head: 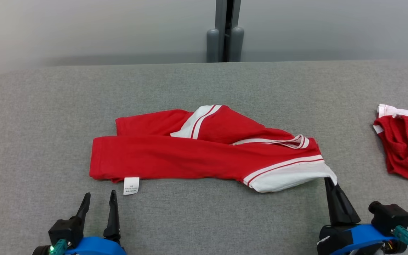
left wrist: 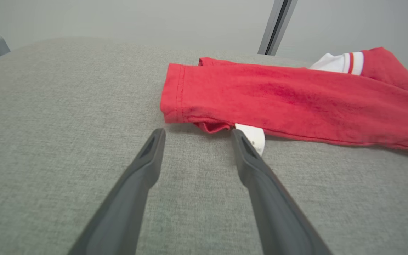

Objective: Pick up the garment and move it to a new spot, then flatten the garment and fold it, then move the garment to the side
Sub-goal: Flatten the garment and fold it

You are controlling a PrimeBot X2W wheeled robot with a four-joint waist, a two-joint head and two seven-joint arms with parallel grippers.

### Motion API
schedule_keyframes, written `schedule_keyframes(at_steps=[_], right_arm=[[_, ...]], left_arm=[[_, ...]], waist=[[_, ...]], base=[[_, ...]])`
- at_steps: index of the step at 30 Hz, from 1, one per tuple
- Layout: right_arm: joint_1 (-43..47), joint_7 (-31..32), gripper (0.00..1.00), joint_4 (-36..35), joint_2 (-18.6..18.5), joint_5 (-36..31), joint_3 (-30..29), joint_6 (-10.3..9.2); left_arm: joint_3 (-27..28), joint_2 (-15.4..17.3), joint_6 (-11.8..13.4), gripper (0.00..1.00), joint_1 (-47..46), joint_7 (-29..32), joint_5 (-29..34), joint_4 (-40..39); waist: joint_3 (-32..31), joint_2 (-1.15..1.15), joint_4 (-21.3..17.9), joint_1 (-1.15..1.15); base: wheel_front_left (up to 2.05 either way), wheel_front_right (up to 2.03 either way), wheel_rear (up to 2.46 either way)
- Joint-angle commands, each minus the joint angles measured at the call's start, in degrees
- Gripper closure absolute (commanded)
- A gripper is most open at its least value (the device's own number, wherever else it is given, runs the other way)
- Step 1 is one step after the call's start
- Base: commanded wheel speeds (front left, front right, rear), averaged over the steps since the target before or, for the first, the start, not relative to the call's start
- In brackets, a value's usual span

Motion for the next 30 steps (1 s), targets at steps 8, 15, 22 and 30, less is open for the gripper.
schedule_keyframes(at_steps=[8,15,22,30], right_arm=[[0.6,0.0,1.00,-4.9,-0.2,-1.1,-1.9,0.00],[-1.3,0.0,1.00,-4.2,-0.2,-1.1,-1.7,0.00],[-2.5,0.0,1.00,-3.9,-0.2,-1.0,-0.8,0.00],[-2.8,0.0,1.00,-3.7,-0.2,-0.9,-0.3,0.00]], left_arm=[[3.7,0.0,0.0,0.00,-3.2,-0.2,-0.3,2.4],[4.9,0.0,-0.4,0.00,-6.7,-0.2,0.4,3.9],[4.5,0.4,-0.5,0.00,-8.9,-0.2,-0.6,6.5],[3.3,1.3,-0.5,0.00,-10.1,-0.2,-1.9,7.1]], waist=[[1.7,0.00,-1.6,0.00],[4.1,0.00,-1.7,0.00],[5.4,0.00,-2.1,0.00],[6.1,0.00,-2.3,0.00]], base=[[0.00,0.00,0.00],[0.00,0.00,0.00],[0.00,0.00,0.00],[0.00,0.00,0.00]])
